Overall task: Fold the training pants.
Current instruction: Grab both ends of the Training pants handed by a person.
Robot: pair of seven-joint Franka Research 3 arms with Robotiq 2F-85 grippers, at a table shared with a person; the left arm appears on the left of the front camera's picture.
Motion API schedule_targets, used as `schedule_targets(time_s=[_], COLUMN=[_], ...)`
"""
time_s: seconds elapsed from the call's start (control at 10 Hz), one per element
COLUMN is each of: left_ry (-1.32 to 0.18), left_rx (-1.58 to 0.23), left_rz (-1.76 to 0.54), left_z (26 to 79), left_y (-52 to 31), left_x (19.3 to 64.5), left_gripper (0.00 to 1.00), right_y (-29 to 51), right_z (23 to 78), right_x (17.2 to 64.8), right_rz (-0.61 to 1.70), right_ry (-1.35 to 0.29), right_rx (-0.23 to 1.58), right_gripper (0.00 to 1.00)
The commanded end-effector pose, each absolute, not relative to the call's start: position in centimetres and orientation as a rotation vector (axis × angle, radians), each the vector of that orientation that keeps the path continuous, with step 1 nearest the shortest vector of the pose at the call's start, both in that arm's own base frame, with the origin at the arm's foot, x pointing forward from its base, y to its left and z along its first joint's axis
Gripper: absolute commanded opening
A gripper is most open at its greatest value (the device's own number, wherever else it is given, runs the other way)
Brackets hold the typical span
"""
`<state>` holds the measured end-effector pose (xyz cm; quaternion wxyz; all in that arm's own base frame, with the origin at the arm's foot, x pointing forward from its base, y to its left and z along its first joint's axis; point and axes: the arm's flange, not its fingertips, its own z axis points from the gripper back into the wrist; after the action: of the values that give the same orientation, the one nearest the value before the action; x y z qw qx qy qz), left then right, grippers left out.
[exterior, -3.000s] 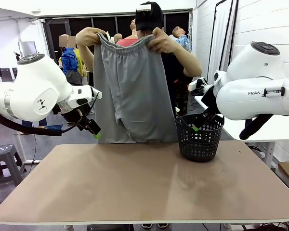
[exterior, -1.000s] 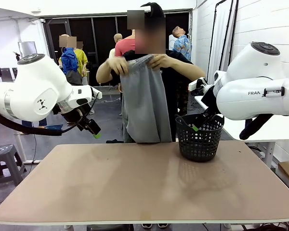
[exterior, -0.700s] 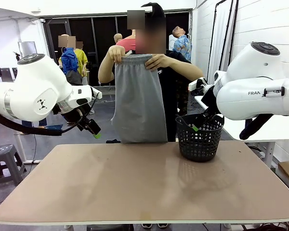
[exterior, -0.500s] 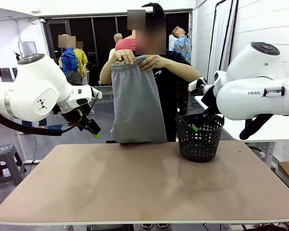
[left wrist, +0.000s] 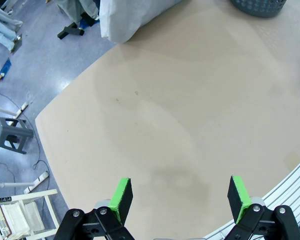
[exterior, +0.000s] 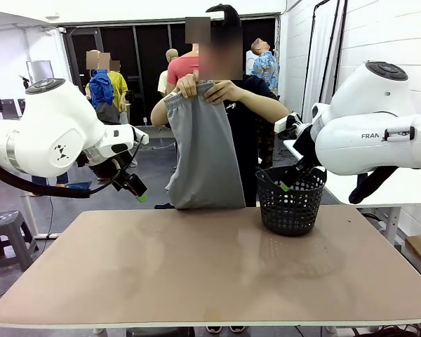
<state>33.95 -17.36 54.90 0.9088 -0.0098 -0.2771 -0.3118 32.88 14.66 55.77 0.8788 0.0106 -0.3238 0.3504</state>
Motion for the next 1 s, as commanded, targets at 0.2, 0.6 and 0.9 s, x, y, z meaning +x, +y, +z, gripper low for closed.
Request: schedule_targets(time_s=[0.2, 0.6, 0.9], left_ry=[-0.570, -0.570, -0.570], left_rx=[-0.024, -0.024, -0.024], left_rz=[-0.653, -0.653, -0.653], left_z=[54.82, 54.82, 54.82], left_y=[-17.37, -17.37, -17.37], left_x=[34.01, 34.01, 34.01], left_gripper=[1.00, 1.00, 1.00], right_y=[14.62, 14.62, 14.62], right_z=[55.67, 55.67, 55.67], right_x=[32.89, 32.89, 32.89], right_rz=[0.736, 0.736, 0.736], right_ry=[-0.673, -0.673, -0.673], right_rx=[0.030, 0.030, 0.030], right_gripper=[1.00, 1.00, 1.00])
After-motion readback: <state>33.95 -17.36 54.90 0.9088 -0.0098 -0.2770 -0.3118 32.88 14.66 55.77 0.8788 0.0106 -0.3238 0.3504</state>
